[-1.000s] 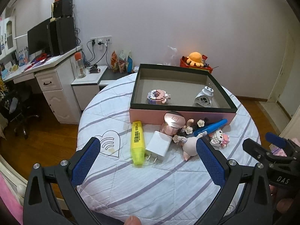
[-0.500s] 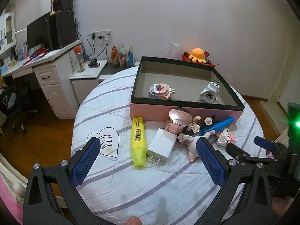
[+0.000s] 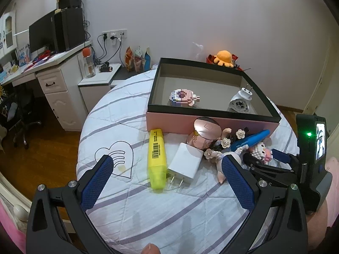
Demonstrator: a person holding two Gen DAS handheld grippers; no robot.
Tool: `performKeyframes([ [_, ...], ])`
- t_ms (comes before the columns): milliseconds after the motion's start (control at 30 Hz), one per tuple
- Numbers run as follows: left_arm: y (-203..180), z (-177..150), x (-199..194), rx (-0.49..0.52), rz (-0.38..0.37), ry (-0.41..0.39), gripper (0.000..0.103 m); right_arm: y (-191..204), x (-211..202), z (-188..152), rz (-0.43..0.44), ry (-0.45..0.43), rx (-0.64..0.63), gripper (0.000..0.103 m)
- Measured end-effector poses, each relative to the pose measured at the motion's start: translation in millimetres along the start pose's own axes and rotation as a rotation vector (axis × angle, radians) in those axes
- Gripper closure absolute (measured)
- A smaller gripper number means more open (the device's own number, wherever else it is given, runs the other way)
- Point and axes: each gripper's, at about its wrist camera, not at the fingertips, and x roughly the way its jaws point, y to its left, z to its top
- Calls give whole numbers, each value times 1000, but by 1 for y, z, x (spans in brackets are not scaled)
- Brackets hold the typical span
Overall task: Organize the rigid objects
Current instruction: 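Grasp the Hello Kitty block figure with the right gripper, then carry the Hello Kitty figure into the box and open the right gripper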
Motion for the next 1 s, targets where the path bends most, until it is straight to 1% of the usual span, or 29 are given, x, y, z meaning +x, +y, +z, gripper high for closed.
performKeyframes([
  [33, 0, 0, 0, 1, 2, -1, 0, 2, -1, 0, 5, -4, -7, 36],
  [67, 0, 0, 0, 0, 2, -2, 0, 3, -3, 0, 5, -8, -21, 43],
  [467, -8, 3, -6, 12, -4, -9, 0, 3, -15, -2, 41, -12, -28, 43],
  [733, -7, 10, -6, -7, -3, -2, 0, 2, -48, 0, 60, -48, -22, 43],
  [833, -5, 19, -4, -18, -6, 4, 0, -1, -60, 7, 71, -51, -19, 43],
  [1000, -4, 43, 4, -17, 4, -5, 0, -1, -72, 34, 84, -79, -21, 43],
])
